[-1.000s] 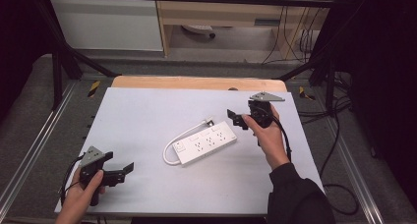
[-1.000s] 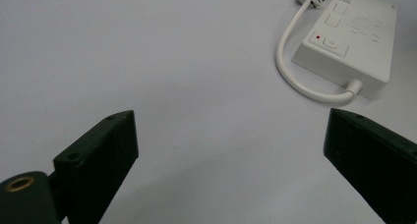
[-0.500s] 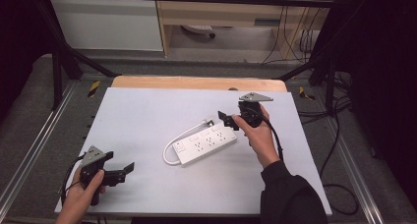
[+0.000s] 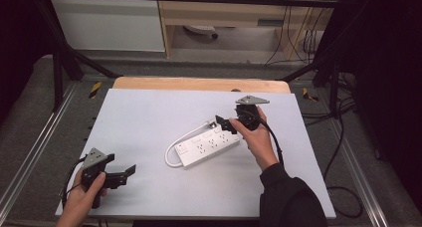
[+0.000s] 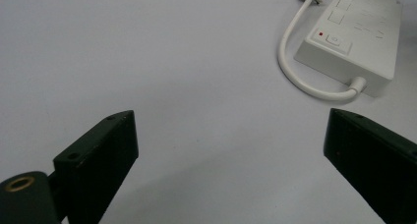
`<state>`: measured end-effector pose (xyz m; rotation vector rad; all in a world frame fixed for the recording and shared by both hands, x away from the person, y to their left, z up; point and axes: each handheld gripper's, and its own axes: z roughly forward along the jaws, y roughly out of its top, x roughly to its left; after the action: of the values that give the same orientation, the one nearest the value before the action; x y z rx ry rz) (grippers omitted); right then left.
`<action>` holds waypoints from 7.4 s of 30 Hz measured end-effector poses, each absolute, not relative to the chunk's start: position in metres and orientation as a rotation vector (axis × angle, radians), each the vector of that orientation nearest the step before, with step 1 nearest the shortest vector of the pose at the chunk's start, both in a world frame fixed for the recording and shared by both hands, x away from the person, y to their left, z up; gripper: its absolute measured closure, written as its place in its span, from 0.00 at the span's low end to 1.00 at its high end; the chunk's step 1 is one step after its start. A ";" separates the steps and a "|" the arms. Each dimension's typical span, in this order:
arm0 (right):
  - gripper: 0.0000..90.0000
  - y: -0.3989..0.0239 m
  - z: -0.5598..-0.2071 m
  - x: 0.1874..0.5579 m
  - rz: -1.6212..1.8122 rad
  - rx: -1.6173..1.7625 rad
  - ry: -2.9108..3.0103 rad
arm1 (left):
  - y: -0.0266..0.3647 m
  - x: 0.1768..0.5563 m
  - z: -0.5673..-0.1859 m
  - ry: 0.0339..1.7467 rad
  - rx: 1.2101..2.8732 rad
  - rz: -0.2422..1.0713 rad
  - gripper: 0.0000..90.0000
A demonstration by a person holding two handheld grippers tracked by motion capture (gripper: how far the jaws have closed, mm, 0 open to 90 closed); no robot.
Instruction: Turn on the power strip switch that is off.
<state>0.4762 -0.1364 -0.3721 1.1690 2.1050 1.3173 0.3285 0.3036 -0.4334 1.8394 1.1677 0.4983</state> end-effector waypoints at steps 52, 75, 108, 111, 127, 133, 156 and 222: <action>0.71 -0.100 -0.409 0.484 1.288 1.169 2.227 | 0.304 0.329 -0.434 1.174 1.844 0.490 0.07; 0.92 -0.110 -0.421 0.480 1.292 1.189 2.200 | 0.305 0.329 -0.434 1.172 1.847 0.489 0.07; 1.00 -0.111 -0.437 0.476 1.276 1.180 2.208 | 0.306 0.329 -0.434 1.170 1.843 0.491 0.07; 1.00 -0.111 -0.438 0.476 1.279 1.186 2.209 | 0.306 0.329 -0.434 1.170 1.844 0.491 0.07; 1.00 -0.110 -0.443 0.476 1.280 1.189 2.208 | 0.306 0.329 -0.435 1.170 1.847 0.491 0.07; 1.00 -0.110 -0.443 0.476 1.284 1.190 2.205 | 0.306 0.329 -0.435 1.169 1.848 0.491 0.07; 1.00 -0.110 -0.447 0.473 1.300 1.177 2.186 | 0.305 0.329 -0.435 1.169 1.853 0.492 0.07; 0.77 -0.118 -0.418 0.473 1.277 1.173 2.203 | 0.309 0.330 -0.433 1.186 1.816 0.510 0.07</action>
<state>0.4729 -0.1183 -0.4175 1.1731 2.2032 1.2768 0.3302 0.3091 -0.4332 1.8164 1.1861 0.5104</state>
